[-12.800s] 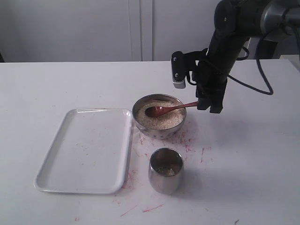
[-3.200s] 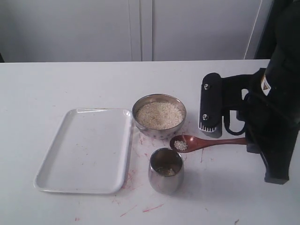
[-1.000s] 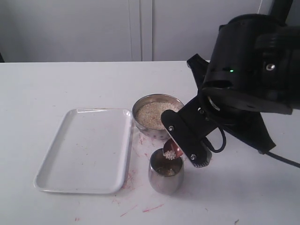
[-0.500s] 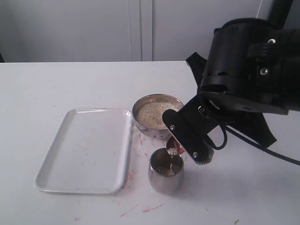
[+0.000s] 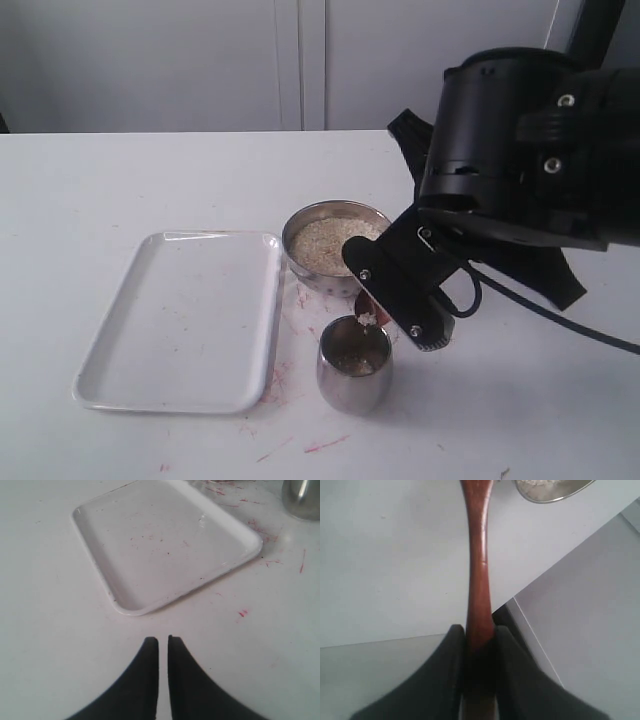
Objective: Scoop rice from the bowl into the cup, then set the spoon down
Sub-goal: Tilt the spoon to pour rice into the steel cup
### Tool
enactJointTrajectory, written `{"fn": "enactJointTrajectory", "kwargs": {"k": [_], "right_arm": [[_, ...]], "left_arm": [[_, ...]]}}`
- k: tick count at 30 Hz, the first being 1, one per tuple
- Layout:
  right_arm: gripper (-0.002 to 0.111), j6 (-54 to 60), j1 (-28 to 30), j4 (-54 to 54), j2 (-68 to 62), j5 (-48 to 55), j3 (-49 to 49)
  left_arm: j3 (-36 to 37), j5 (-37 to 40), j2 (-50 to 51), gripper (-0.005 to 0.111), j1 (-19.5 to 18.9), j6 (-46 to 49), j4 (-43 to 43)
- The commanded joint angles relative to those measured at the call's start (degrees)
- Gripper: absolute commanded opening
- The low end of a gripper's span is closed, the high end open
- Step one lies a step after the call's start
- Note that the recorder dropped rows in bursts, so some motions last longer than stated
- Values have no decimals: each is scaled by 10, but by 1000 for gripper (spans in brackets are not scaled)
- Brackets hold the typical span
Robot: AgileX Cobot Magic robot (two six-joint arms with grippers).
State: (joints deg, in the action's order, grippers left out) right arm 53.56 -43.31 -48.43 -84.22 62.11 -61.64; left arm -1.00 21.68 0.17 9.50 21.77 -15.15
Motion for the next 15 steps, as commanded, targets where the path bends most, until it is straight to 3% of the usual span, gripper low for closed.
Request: {"fn": "enactJointTrajectory", "kwargs": {"k": [1, 15], "right_arm": [[0, 3, -1, -23, 2, 9, 1], [0, 3, -3, -13, 2, 9, 1]], "left_arm": [[3, 2, -2, 14, 4, -2, -7], [3, 2, -2, 14, 4, -2, -7]]}}
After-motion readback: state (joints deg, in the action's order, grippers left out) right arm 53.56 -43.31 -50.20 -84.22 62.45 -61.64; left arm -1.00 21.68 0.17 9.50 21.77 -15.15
